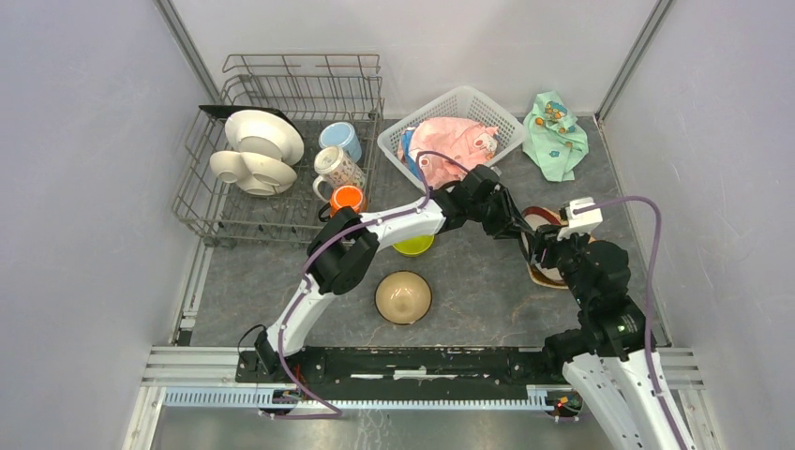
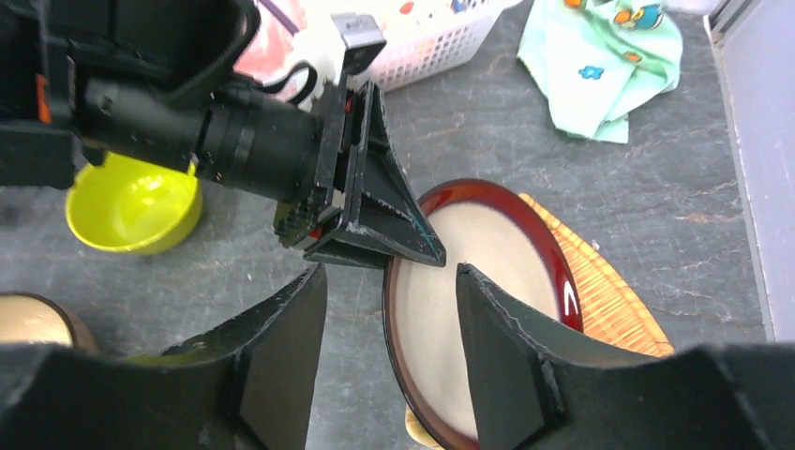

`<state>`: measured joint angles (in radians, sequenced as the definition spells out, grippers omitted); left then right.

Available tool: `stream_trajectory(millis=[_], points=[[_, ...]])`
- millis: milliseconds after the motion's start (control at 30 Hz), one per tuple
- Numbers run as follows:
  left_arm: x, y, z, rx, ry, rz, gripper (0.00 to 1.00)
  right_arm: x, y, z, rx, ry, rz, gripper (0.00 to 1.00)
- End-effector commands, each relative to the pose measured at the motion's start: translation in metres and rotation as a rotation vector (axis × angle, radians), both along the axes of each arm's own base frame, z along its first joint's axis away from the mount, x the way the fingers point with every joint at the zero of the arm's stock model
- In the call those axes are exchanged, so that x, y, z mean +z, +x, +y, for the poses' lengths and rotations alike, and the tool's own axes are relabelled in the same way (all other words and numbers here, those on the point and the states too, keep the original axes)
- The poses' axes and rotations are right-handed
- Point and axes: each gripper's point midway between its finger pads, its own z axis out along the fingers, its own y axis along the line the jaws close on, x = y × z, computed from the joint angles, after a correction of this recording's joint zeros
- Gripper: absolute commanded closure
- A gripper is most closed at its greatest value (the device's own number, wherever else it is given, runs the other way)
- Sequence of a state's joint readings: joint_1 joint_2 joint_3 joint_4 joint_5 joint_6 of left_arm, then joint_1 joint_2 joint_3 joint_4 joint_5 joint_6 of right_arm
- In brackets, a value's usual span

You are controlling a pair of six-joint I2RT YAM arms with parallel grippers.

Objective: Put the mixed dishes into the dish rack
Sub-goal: Insert the plate into the dish rack.

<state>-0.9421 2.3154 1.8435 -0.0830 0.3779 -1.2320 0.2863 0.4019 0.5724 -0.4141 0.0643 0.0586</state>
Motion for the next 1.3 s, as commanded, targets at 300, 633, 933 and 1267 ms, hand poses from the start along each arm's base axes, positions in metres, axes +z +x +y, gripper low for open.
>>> stream_trajectory(millis=[300,633,933,1267], points=[[0.144,0.012,-0.005,-0.019,-0.217,-0.156,0.87,0.077,-0.016,-0.025,-0.205,0.187,-0.02,0.21],[0.208,0.033,0.056,0.228,-0.082,-0.359,0.89,0.103,-0.019,-0.023,-0.172,0.174,-0.062,0.02],[0.269,0.051,0.167,0.572,0.09,-0.554,0.92,0.105,-0.022,-0.027,-0.155,0.078,-0.035,0.02],[0.302,0.035,0.304,0.882,0.226,-0.613,0.98,0.1,-0.021,-0.028,-0.159,0.056,-0.015,0.02]])
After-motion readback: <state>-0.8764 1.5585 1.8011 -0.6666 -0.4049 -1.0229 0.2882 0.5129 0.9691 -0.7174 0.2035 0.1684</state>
